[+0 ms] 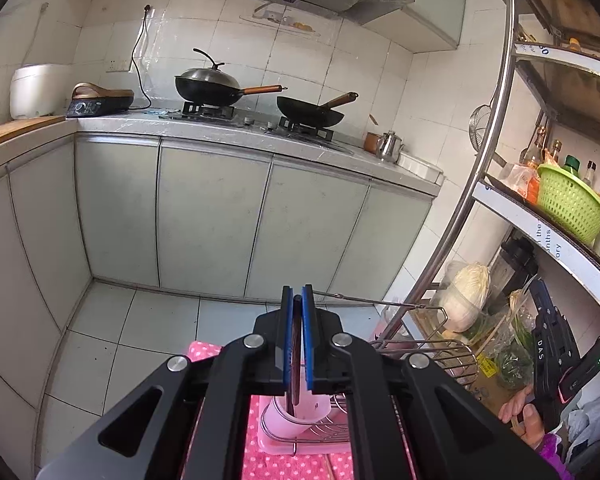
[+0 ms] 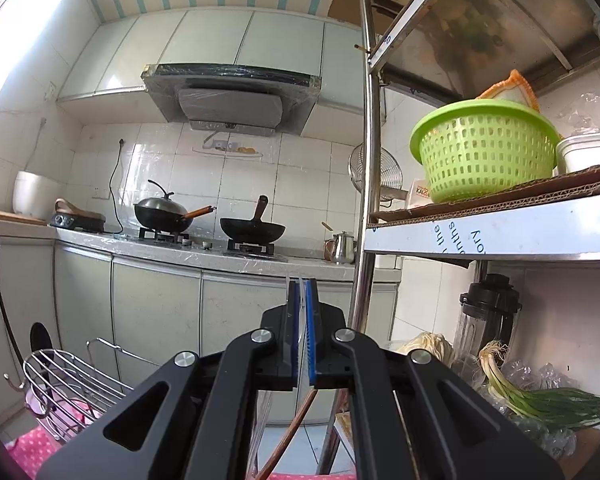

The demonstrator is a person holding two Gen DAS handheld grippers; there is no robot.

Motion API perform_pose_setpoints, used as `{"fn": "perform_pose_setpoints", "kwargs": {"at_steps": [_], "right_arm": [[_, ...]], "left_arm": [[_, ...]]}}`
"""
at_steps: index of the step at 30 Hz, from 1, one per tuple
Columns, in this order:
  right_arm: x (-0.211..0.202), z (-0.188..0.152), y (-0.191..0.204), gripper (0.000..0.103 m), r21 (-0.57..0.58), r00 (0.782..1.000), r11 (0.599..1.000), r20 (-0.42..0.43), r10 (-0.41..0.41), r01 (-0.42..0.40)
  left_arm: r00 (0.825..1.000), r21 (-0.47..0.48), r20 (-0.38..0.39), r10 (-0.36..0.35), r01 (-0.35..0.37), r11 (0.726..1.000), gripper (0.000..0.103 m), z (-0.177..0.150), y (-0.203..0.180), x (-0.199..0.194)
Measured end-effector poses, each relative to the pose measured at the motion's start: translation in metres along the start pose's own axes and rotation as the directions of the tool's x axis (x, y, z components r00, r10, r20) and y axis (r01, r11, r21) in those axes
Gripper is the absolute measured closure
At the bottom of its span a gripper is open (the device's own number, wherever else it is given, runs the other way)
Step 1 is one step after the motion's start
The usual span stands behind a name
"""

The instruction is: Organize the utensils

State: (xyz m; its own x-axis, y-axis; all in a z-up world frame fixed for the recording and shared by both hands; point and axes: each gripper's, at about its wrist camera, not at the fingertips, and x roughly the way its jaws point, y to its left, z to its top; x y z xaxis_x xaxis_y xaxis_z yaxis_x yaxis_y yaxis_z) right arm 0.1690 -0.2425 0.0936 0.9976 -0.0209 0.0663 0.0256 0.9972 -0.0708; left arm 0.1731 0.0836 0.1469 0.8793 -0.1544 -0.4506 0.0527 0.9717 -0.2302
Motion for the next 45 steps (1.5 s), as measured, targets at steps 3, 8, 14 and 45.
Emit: {"fn": "perform_pose_setpoints", "kwargs": {"at_steps": [3,8,14,45], "right_arm": [[0.002,-0.007,0.002,0.100,-0.003,1.000,1.000,-0.023,0.010,-0.010],[0.001,-0.019,0.004,0.100,0.004,0.996,0.999,-0.078,0.040,-0.040],[-0.004,-0.036,0.005,0.100,0.030,0.984,0.997,-0.158,0.081,-0.077],[-0.049,-0.021,-0.001,0.058,0.070,0.956,0.988,-0.252,0.153,-0.140]], "left_arm": [[1.000,0.003,-0.026,-0.006,0.006,1.000,0.099,-0.006,-0.002,0.010],[0.998,0.017,-0.061,-0.020,0.021,1.000,0.099,-0.017,-0.008,0.020],[0.993,0.037,-0.114,-0.024,0.029,0.999,0.099,-0.036,-0.015,0.033],[0.993,-0.030,-0.117,-0.006,0.002,1.000,0.081,-0.052,0.001,-0.001]]}}
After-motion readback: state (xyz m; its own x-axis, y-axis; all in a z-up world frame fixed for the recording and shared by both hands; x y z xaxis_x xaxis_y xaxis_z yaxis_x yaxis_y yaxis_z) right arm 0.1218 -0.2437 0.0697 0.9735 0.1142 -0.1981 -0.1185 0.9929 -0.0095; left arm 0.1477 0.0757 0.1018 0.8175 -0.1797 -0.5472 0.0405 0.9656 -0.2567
